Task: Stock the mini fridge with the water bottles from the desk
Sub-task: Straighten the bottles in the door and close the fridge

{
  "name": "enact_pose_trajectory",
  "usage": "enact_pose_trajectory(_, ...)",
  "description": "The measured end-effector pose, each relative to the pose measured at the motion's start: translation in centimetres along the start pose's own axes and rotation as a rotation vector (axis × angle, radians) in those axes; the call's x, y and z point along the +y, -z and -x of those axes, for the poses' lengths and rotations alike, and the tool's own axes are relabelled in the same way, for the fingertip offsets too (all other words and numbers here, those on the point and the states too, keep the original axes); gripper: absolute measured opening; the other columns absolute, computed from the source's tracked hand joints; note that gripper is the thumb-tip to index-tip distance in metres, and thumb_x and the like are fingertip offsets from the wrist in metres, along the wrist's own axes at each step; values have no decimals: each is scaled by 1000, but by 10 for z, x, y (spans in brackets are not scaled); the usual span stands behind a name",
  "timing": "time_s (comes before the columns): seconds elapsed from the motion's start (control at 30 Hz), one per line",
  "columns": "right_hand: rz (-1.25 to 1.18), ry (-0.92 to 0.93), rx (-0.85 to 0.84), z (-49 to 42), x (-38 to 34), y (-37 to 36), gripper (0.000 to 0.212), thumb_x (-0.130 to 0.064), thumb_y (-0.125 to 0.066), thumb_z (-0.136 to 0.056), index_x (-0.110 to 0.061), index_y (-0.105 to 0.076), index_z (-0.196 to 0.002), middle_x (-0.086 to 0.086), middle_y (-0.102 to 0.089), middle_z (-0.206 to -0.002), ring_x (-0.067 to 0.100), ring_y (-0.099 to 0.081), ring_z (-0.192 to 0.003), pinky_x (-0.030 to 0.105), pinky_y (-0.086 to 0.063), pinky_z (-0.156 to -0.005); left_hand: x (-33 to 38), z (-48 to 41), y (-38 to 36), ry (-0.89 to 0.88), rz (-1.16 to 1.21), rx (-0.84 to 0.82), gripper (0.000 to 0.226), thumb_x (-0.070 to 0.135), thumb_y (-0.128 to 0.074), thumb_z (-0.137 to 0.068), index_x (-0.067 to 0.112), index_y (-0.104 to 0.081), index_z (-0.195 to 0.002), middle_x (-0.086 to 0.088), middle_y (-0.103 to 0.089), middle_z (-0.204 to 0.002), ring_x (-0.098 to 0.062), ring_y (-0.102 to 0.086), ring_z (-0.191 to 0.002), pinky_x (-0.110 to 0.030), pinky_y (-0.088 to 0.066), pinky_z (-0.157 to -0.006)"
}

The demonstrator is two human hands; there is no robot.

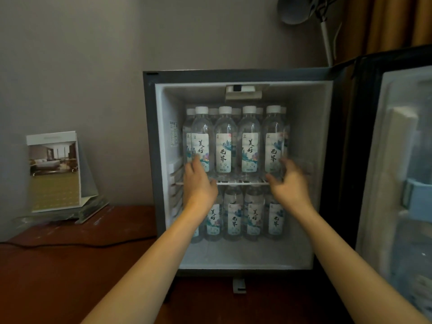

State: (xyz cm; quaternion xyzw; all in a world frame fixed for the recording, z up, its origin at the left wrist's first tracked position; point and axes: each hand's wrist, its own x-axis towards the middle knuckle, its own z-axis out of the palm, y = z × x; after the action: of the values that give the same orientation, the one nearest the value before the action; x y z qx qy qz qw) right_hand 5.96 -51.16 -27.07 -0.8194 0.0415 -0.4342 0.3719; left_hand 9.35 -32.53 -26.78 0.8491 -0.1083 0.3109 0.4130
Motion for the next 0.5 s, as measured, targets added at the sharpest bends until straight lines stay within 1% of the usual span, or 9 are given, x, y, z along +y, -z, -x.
enact_pose_trajectory(0.07,25,18,-19,9,-9,14,43,-16,-62,-88,-9,-51,-129,17,-52,-129,29,-52,-118,29,-39,-98,11,14,0,-130,51,44,67,7,-60,-87,11,-24,-144,-10,-26,-147,-27,-37,-132,-31,-36,-104)
enact_pose_trajectory(0.13,44,74,28,18,-17,33,34,-13,-60,-88,-7,-58,-122,15,-55,-122,26,-55,-111,22,-38,-92,30,26,-1,-186,99,42,60,8,-59,-88,11,-30,-140,-9,-29,-145,-25,-40,-129,-24,-35,-100)
enact_pose_trajectory(0.2,51,148,105,29,-23,58,25,-12,-59,-89,-6,-63,-113,13,-60,-111,23,-60,-98,18,-39,-82,53,38,-5,-253,145,19,53,9,-57,-89,11,-34,-137,-9,-34,-139,-23,-44,-124,-25,-38,-96)
enact_pose_trajectory(0.3,38,232,210,44,-27,101,15,-10,-56,-90,-10,-66,-101,10,-65,-95,19,-64,-79,18,-44,-72,91,58,-14,-388,273,-23,47,8,-57,-88,10,-41,-131,-9,-41,-131,-23,-50,-115,-27,-40,-91)
enact_pose_trajectory(0.37,-40,309,174,56,-32,128,15,-7,-53,-92,-14,-64,-99,10,-65,-91,18,-65,-75,24,-51,-71,117,74,-22,-472,366,-30,44,6,-58,-86,8,-45,-128,-9,-44,-127,-20,-54,-108,-24,-42,-87)
enact_pose_trajectory(0.4,-47,385,142,64,-33,138,15,-6,-52,-91,-13,-64,-98,9,-65,-90,17,-64,-74,26,-52,-71,130,82,-25,-518,419,-26,43,6,-58,-84,7,-47,-125,-10,-45,-124,-18,-55,-104,-25,-44,-85)
enact_pose_trajectory(0.43,-1,475,134,73,-35,148,16,-7,-52,-89,-11,-65,-97,9,-65,-88,15,-62,-74,26,-51,-71,143,90,-29,-563,476,-22,42,7,-57,-81,6,-50,-123,-10,-47,-121,-16,-55,-99,-27,-46,-82)
enact_pose_trajectory(0.5,120,567,156,86,-34,165,19,-8,-53,-85,-6,-68,-95,7,-64,-85,9,-56,-71,20,-47,-68,166,106,-34,-636,569,-18,42,9,-51,-77,7,-52,-119,-9,-49,-117,-13,-54,-95,-29,-49,-76)
